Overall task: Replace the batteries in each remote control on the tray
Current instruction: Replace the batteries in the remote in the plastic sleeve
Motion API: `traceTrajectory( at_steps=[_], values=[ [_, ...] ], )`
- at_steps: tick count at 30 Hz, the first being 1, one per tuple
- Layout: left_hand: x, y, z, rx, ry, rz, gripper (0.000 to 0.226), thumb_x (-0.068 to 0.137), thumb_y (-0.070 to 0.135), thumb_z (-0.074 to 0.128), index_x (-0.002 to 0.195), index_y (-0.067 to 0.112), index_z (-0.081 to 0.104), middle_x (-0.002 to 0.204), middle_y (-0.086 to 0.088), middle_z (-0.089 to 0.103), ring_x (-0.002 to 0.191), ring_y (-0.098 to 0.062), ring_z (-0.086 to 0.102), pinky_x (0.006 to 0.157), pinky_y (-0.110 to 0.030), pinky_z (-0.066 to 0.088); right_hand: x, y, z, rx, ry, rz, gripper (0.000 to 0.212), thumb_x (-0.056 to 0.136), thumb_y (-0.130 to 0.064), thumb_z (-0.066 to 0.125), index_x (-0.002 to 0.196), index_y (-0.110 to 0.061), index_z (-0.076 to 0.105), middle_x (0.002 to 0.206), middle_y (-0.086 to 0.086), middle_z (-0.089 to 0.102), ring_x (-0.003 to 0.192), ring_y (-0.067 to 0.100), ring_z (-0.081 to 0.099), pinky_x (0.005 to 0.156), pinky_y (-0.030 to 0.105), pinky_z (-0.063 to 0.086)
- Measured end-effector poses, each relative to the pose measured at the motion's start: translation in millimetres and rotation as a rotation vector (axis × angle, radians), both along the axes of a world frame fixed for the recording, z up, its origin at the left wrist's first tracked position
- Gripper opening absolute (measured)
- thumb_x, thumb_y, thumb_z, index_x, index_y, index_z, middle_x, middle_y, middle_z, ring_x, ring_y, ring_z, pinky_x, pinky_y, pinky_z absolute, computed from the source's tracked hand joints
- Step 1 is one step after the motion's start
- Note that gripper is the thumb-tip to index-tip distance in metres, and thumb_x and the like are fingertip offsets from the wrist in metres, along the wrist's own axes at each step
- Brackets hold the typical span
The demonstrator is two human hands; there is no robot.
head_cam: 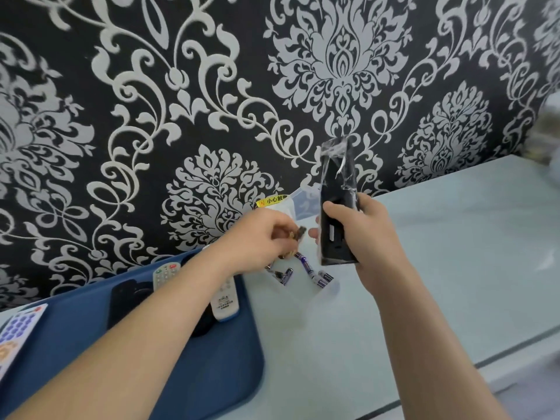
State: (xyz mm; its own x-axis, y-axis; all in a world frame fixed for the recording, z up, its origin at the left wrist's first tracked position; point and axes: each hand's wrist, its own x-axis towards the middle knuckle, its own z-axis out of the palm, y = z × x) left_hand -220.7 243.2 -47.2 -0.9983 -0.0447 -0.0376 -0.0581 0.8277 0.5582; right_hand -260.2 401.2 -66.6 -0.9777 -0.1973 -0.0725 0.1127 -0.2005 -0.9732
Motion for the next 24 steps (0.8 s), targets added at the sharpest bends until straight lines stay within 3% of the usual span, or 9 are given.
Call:
traceTrajectory(
  at_steps=[3, 6, 8, 10, 12, 14, 16, 20, 24],
  values=[
    [33, -10, 7, 0.752, 0.031, 0.15, 0.023, 0.092, 0.002, 0.058, 0.11, 0.015, 0.063, 0.089, -0.012, 0.073, 0.075, -0.023, 0.072, 0.064, -0.028, 0.06, 9, -5, 11, -0.24, -0.066, 0.145, 0.019, 0.093, -0.008, 0.062, 0.112, -0.005, 0.057, 0.092, 0.018, 0.066, 0.068, 0.027, 0.071, 0.068, 0.041, 0.059],
    [65, -23, 10, 1.034, 0.058, 0.19, 0.03, 0.094, -0.001, 0.052, 0.117, 0.014, 0.064, 0.086, -0.013, 0.068, 0.068, -0.02, 0.067, 0.058, -0.024, 0.057, 29, -29, 19, -0.274, -0.053, 0.297, 0.025, 0.089, -0.008, 0.069, 0.112, -0.006, 0.059, 0.091, 0.014, 0.07, 0.07, 0.022, 0.066, 0.068, 0.036, 0.055],
    [83, -35, 14, 1.008, 0.091, 0.187, 0.032, 0.094, 0.0, 0.051, 0.117, 0.016, 0.066, 0.087, -0.01, 0.066, 0.062, -0.013, 0.057, 0.056, -0.02, 0.049, 43, -48, 19, -0.265, -0.033, 0.382, 0.027, 0.085, -0.003, 0.071, 0.11, -0.004, 0.059, 0.085, 0.011, 0.069, 0.066, 0.018, 0.065, 0.063, 0.03, 0.055],
    [101, -44, 19, 0.823, 0.144, 0.177, 0.033, 0.093, 0.002, 0.055, 0.117, 0.022, 0.067, 0.083, -0.002, 0.065, 0.061, -0.009, 0.05, 0.056, -0.017, 0.043, 57, -66, 19, -0.258, -0.024, 0.446, 0.027, 0.084, 0.002, 0.071, 0.108, -0.003, 0.06, 0.077, 0.009, 0.067, 0.061, 0.015, 0.065, 0.055, 0.026, 0.052],
    [118, -51, 25, 0.581, 0.206, 0.187, 0.034, 0.089, 0.007, 0.063, 0.114, 0.029, 0.068, 0.077, 0.005, 0.065, 0.062, -0.006, 0.055, 0.06, -0.012, 0.043, 68, -81, 19, -0.277, -0.049, 0.505, 0.028, 0.083, 0.004, 0.07, 0.109, -0.001, 0.06, 0.079, 0.01, 0.069, 0.064, 0.017, 0.068, 0.052, 0.026, 0.052],
    [134, -61, 29, 0.458, 0.25, 0.242, 0.037, 0.082, 0.015, 0.073, 0.111, 0.037, 0.068, 0.082, 0.002, 0.07, 0.076, -0.012, 0.064, 0.071, -0.011, 0.048, 78, -95, 20, -0.286, -0.057, 0.566, 0.027, 0.083, 0.003, 0.071, 0.108, -0.001, 0.062, 0.08, 0.011, 0.07, 0.066, 0.02, 0.069, 0.051, 0.029, 0.052],
    [152, -73, 31, 0.466, 0.296, 0.284, 0.04, 0.075, 0.018, 0.079, 0.108, 0.038, 0.068, 0.084, -0.002, 0.071, 0.082, -0.013, 0.066, 0.075, -0.007, 0.046, 89, -110, 21, -0.312, -0.084, 0.619, 0.029, 0.082, 0.0, 0.071, 0.11, 0.001, 0.062, 0.079, 0.011, 0.068, 0.065, 0.021, 0.068, 0.049, 0.029, 0.051],
    [171, -94, 27, 0.653, 0.406, 0.346, 0.032, 0.06, 0.022, 0.08, 0.091, 0.028, 0.074, 0.071, 0.003, 0.07, 0.065, -0.004, 0.062, 0.06, -0.012, 0.047, 109, -138, 18, -0.479, -0.186, 0.72, 0.028, 0.074, -0.005, 0.07, 0.101, -0.003, 0.066, 0.085, 0.013, 0.071, 0.071, 0.023, 0.07, 0.06, 0.03, 0.057],
    [181, -110, 15, 0.885, 0.458, 0.418, 0.025, 0.057, 0.023, 0.083, 0.081, 0.021, 0.078, 0.079, -0.007, 0.074, 0.066, -0.016, 0.063, 0.058, -0.017, 0.047, 120, -157, 11, -0.533, -0.235, 0.704, 0.018, 0.076, -0.005, 0.069, 0.094, -0.007, 0.068, 0.083, 0.01, 0.069, 0.067, 0.018, 0.066, 0.061, 0.026, 0.056]
  ],
)
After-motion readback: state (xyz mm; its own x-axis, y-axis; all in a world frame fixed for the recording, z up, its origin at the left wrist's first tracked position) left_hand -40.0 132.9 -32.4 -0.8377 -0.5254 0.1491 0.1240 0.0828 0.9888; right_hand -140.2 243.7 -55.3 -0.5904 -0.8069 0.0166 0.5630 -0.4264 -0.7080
